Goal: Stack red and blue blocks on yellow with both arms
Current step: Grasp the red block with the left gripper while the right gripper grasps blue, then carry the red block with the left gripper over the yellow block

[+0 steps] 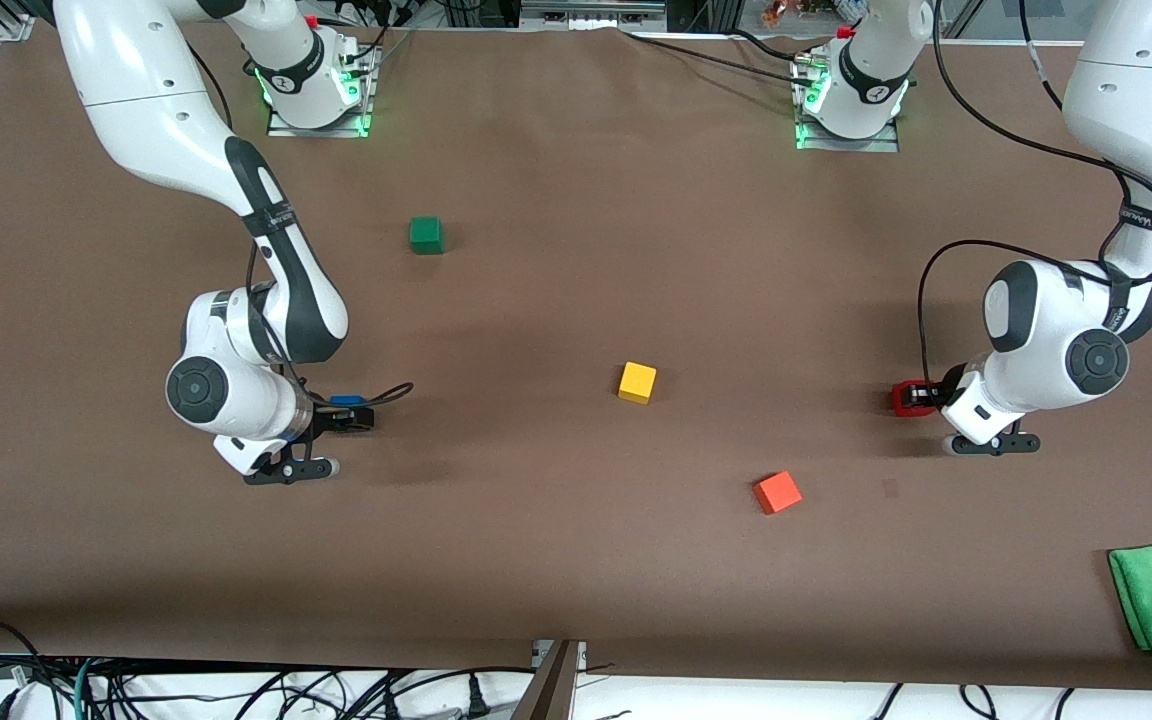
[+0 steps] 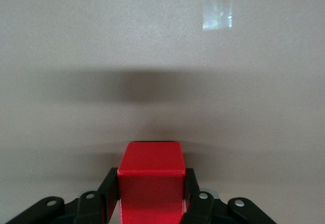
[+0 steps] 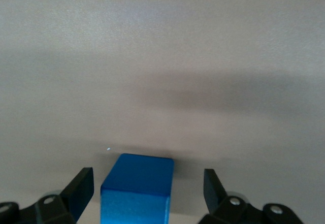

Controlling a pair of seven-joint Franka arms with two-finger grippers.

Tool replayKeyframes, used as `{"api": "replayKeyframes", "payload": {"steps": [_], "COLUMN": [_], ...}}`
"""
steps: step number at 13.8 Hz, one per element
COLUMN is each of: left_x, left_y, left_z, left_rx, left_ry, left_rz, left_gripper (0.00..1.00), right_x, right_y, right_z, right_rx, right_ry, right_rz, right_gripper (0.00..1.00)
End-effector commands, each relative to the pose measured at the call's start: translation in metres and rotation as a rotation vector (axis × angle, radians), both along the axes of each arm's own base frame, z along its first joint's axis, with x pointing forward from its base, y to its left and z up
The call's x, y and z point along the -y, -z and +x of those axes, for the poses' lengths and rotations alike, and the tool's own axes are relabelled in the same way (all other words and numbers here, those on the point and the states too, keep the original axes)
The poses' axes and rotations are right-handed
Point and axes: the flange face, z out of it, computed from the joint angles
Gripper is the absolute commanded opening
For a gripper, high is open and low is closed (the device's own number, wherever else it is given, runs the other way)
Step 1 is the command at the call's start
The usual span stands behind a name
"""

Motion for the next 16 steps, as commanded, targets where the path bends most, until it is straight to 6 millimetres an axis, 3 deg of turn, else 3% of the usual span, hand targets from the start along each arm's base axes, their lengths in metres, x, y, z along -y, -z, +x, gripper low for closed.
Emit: {"api": "replayKeyframes", "payload": {"steps": [1,3,6,8,9,11,13,16], "left_x": [0.045,0.105,0.230,0.310,0.339,0.397,0.427,0.443], "left_y": [-0.044,-0.067,-0.090,-0.100,-0.103,-0.089,-0.079,-0.061], "left_z": [0.012,0.021,0.012,0.004,0.002,-0.014,-0.021,-0.029], "left_rx": [0.039,0.071,0.099,0.094,0.085,0.073,0.071,0.055], "left_ry": [0.066,0.089,0.184,0.267,0.235,0.190,0.219,0.241], "left_rz": [-0.011,-0.035,-0.039,-0.049,-0.049,-0.046,-0.055,-0.058], "left_gripper": [0.00,0.00,0.01,0.03,0.03,0.05,0.06,0.06], "right_x": [-0.007,-0.007,-0.006,-0.009,-0.014,-0.026,-0.050,-0.081], "right_y": [0.003,0.007,-0.012,-0.066,-0.094,-0.141,-0.171,-0.181], "right_z": [-0.005,-0.008,-0.007,-0.001,0.003,0.012,0.016,0.016], "right_rx": [-0.016,-0.031,-0.061,-0.068,-0.068,-0.065,-0.047,-0.022], "right_ry": [0.007,0.006,-0.007,-0.021,-0.027,0.004,0.035,0.092], "right_rz": [0.020,0.017,0.020,0.028,0.032,0.036,0.041,0.047], "right_gripper": [0.78,0.56,0.27,0.26,0.26,0.26,0.26,0.27]}}
